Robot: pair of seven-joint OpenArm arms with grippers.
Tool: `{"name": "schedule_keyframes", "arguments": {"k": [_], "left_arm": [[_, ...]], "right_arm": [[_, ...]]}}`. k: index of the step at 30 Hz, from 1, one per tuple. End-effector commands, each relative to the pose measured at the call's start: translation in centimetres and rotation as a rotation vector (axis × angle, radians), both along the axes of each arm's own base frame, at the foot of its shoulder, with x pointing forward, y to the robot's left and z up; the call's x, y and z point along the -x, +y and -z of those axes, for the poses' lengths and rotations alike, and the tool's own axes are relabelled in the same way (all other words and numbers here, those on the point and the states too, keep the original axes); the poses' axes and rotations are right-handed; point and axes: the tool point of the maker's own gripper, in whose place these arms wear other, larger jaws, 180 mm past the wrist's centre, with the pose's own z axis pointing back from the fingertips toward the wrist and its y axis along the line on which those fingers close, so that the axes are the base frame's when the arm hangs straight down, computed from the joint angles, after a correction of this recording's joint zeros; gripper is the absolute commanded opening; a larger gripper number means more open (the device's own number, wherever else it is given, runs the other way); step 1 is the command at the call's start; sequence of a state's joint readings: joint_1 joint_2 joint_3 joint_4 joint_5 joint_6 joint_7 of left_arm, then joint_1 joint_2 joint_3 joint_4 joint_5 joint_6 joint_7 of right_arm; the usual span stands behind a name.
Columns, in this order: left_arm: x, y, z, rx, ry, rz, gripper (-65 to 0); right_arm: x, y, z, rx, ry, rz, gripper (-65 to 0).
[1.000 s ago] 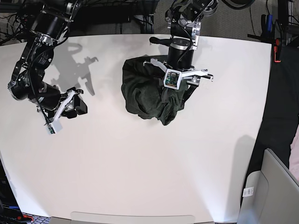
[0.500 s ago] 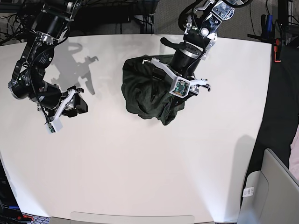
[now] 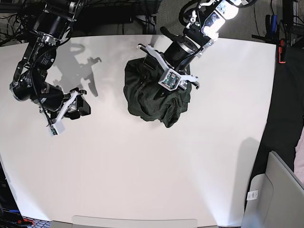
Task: Fold the T-shirt properly
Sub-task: 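Lower the left gripper onto the bundle and press the fabric down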
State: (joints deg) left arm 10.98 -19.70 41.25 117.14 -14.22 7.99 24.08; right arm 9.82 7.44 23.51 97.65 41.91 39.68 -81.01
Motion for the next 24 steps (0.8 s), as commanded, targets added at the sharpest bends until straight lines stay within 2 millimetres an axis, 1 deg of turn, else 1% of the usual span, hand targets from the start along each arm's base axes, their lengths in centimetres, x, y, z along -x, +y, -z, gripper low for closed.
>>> {"name": "schedule_keyframes", "arguments": {"k": [1,4,7,11,14,17,22,24], "left_arm": [[-0.5,0.2,-1.2,0.016,-0.044,-0.009,-35.9],[-0.5,0.2,-1.0,0.012,-0.040,-0.010,-35.9],[-1.1,0.3,-0.5,-0.004,-0.040,-0.010,-35.9],[-1.2,-0.6,-0.2,-0.012,-0.043,0.020,-35.9],[-1.3,-0.7,0.1,-0.017,-0.038,0.020,-35.9],[-0.9,-1.2,0.5,-0.020,-0.026,0.037,-35.9],[-1.0,-1.1,1.3,-0.032,-0.012,0.034,-35.9],[-1.4,-1.1,1.0,-0.035,-0.023,0.034,-36.0]], "right_arm": [[-0.8,-0.1,-1.4,-0.005,-0.053,-0.004,-38.6],[-0.8,-0.1,-1.4,-0.005,-0.053,-0.004,-38.6],[-0.8,-0.1,-1.4,-0.005,-0.053,-0.004,-38.6],[-0.8,-0.1,-1.4,-0.005,-0.053,-0.004,-38.6],[-0.8,-0.1,-1.3,-0.005,-0.052,-0.002,-38.6],[-0.8,-0.1,-1.3,-0.005,-0.050,-0.002,-38.6],[-0.8,-0.1,-1.3,-0.005,-0.050,-0.002,-38.6],[-0.8,-0.1,-1.3,-0.005,-0.052,-0.002,-38.6]]}}
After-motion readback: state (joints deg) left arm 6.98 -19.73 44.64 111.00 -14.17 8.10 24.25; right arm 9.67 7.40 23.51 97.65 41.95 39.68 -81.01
